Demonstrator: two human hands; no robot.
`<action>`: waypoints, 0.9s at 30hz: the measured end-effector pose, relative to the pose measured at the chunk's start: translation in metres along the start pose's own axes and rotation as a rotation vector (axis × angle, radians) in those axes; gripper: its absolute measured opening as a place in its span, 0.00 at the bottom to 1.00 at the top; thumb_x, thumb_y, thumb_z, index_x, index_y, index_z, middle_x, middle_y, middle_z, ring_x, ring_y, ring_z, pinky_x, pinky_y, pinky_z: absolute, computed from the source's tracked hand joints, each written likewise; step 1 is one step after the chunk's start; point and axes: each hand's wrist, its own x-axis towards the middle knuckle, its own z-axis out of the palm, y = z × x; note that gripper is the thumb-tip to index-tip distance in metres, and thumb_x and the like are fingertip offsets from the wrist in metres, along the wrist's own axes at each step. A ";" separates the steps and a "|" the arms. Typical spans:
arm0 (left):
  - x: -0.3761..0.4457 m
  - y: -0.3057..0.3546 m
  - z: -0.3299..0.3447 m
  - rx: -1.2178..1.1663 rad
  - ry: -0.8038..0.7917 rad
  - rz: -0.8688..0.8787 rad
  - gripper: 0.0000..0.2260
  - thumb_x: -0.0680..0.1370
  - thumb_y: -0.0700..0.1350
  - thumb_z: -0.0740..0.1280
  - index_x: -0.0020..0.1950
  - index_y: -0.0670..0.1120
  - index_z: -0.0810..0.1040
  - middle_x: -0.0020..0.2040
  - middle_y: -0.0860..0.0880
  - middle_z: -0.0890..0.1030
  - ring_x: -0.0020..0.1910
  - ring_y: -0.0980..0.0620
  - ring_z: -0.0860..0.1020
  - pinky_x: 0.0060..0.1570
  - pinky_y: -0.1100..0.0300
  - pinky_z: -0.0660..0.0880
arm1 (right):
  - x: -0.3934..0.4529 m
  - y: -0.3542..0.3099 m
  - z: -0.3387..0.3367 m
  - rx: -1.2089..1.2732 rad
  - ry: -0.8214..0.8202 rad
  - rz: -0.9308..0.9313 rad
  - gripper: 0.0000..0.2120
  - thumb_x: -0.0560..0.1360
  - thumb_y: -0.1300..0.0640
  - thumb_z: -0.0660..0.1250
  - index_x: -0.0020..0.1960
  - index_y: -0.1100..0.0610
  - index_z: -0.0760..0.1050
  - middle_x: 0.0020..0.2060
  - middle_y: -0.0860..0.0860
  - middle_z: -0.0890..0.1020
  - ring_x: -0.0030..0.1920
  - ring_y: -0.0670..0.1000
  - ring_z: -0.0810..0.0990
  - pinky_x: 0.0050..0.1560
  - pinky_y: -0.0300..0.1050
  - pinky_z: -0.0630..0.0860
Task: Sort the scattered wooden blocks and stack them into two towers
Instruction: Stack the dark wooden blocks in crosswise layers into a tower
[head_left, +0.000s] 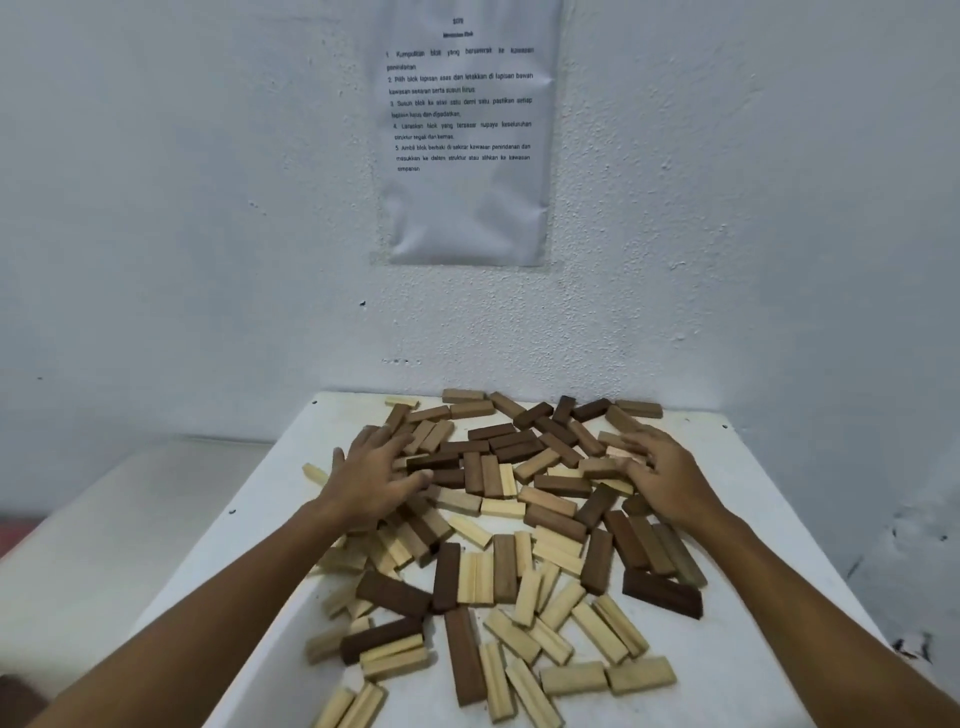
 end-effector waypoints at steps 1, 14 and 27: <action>-0.012 0.001 0.000 0.004 0.000 0.006 0.35 0.73 0.68 0.59 0.76 0.54 0.63 0.79 0.48 0.56 0.79 0.47 0.48 0.73 0.37 0.47 | -0.009 0.001 -0.002 -0.068 -0.021 0.009 0.17 0.76 0.56 0.68 0.63 0.43 0.75 0.59 0.52 0.76 0.64 0.57 0.74 0.65 0.52 0.69; -0.071 0.008 0.009 0.099 -0.100 -0.063 0.37 0.72 0.73 0.53 0.77 0.55 0.60 0.78 0.49 0.57 0.77 0.43 0.51 0.71 0.36 0.51 | -0.067 -0.036 0.025 -0.224 -0.179 0.142 0.25 0.79 0.45 0.62 0.73 0.52 0.67 0.74 0.56 0.65 0.73 0.57 0.63 0.71 0.54 0.63; -0.019 -0.026 -0.005 0.034 -0.037 0.107 0.41 0.67 0.75 0.50 0.76 0.57 0.61 0.79 0.48 0.55 0.79 0.47 0.47 0.74 0.37 0.44 | -0.008 -0.021 0.025 -0.097 0.105 0.035 0.18 0.75 0.56 0.67 0.64 0.56 0.77 0.70 0.53 0.71 0.71 0.56 0.68 0.69 0.54 0.66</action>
